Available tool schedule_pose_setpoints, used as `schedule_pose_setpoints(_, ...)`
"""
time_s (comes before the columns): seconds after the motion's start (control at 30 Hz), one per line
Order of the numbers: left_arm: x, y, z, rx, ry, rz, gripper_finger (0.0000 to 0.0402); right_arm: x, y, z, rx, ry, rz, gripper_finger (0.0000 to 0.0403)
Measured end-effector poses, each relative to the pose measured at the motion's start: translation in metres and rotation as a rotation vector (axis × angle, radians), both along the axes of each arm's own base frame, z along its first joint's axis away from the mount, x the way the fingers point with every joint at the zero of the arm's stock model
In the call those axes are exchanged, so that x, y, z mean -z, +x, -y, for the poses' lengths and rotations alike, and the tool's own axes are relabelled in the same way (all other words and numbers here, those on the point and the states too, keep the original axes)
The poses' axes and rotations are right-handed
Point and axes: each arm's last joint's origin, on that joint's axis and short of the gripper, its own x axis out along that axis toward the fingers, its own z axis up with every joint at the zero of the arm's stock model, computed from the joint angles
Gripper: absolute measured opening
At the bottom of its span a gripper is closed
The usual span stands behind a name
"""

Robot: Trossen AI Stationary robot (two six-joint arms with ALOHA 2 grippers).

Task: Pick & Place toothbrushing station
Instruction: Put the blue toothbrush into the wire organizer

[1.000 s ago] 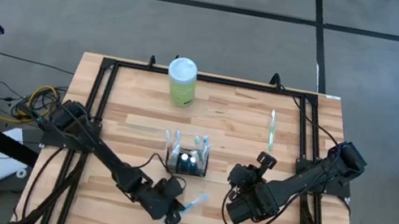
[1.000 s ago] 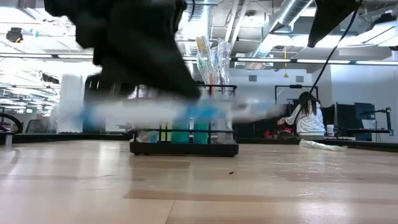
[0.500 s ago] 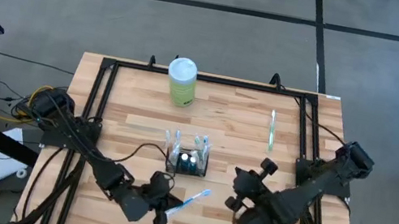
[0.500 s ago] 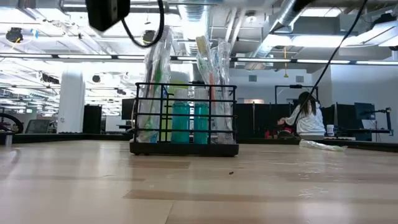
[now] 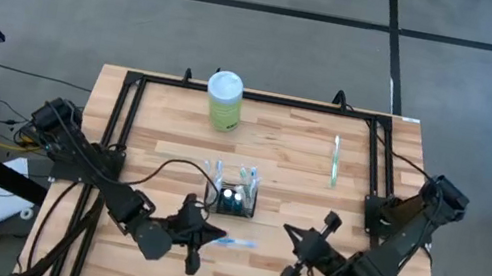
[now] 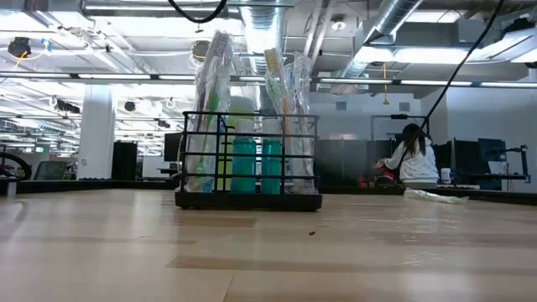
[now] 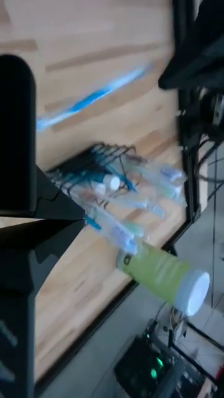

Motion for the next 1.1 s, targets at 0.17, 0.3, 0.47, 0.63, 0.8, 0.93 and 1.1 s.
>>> schedule_pose_setpoints(0.17, -0.002, 0.0, 0.0, 0.088, 0.016, -0.025, 0.0, 0.011, 0.002, -0.012, -0.043, 0.036, -0.016, 0.0)
schedule_pose_setpoints(0.3, 0.004, 0.0, 0.004, 0.218, -0.016, -0.09, 0.0, 0.016, 0.003, -0.016, -0.06, 0.084, -0.064, 0.0)
schedule_pose_setpoints(0.47, 0.018, 0.003, 0.006, 0.287, -0.018, -0.176, 0.0002, 0.015, 0.01, -0.018, -0.098, 0.131, -0.089, 0.0)
schedule_pose_setpoints(0.63, 0.024, 0.007, 0.005, 0.348, -0.018, -0.212, 0.0008, 0.018, 0.025, -0.021, -0.21, 0.167, -0.147, 0.0)
schedule_pose_setpoints(0.8, 0.021, 0.006, 0.005, 0.351, -0.022, -0.2, 0.0004, 0.046, 0.042, -0.016, -0.277, 0.138, -0.216, 0.0)
schedule_pose_setpoints(0.93, 0.021, 0.006, 0.005, 0.353, -0.019, -0.201, 0.0001, 0.068, 0.051, -0.005, -0.242, 0.128, -0.25, 0.0)
schedule_pose_setpoints(1.1, 0.02, 0.006, 0.005, 0.351, -0.017, -0.198, 0.0001, 0.088, 0.061, 0.006, -0.219, 0.16, -0.261, 0.0)
